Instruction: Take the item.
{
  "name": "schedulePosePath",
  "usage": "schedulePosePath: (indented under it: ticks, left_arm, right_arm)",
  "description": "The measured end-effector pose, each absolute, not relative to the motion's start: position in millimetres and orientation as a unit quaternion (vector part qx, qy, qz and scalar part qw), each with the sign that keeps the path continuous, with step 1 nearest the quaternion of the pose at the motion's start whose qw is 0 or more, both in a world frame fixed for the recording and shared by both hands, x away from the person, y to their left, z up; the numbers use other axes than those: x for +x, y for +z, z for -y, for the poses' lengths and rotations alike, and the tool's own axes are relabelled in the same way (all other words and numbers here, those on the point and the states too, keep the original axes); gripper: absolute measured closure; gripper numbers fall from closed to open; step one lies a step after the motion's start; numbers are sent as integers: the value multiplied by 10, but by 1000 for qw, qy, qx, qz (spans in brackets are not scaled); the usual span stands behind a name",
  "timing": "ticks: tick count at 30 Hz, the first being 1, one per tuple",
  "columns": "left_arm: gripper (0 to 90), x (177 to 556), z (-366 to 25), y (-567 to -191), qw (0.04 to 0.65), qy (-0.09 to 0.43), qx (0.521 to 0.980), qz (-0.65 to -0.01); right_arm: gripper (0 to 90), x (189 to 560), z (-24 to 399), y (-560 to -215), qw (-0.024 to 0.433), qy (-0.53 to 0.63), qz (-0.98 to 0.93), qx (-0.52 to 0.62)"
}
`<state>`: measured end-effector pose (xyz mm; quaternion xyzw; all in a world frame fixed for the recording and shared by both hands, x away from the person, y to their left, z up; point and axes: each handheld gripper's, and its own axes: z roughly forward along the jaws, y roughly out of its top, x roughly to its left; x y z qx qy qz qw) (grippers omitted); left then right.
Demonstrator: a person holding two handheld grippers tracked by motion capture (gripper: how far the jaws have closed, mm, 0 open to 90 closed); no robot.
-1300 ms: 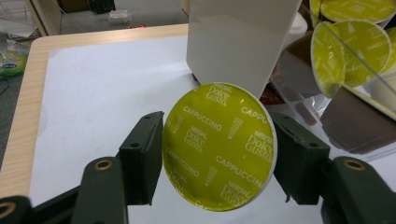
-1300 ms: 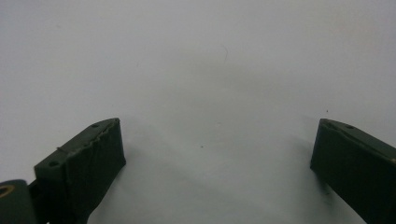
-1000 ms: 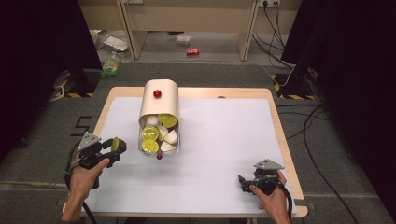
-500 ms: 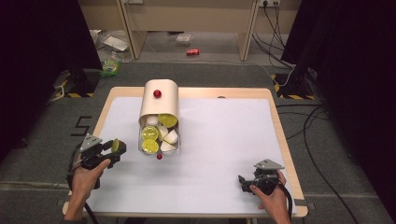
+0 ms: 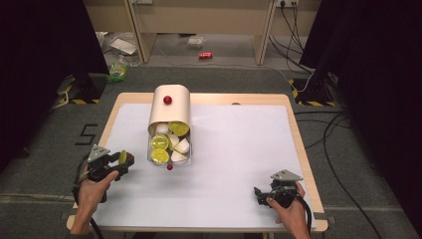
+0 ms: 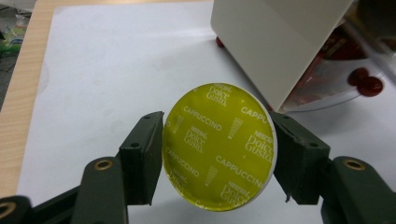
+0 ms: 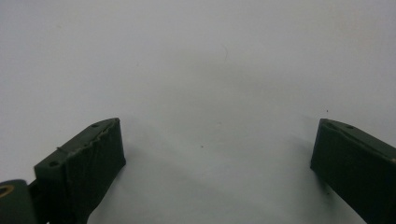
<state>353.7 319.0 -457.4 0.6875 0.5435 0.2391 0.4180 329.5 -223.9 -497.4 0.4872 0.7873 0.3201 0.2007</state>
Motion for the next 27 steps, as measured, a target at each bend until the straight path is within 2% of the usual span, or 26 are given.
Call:
schedulePosePath:
  ticks: [27]
  left_arm:
    - [391,3635,-3237,-4828,384,239,691,-564]
  right_arm:
    - [28,3295,2239,-4973,200,320,-788,488]
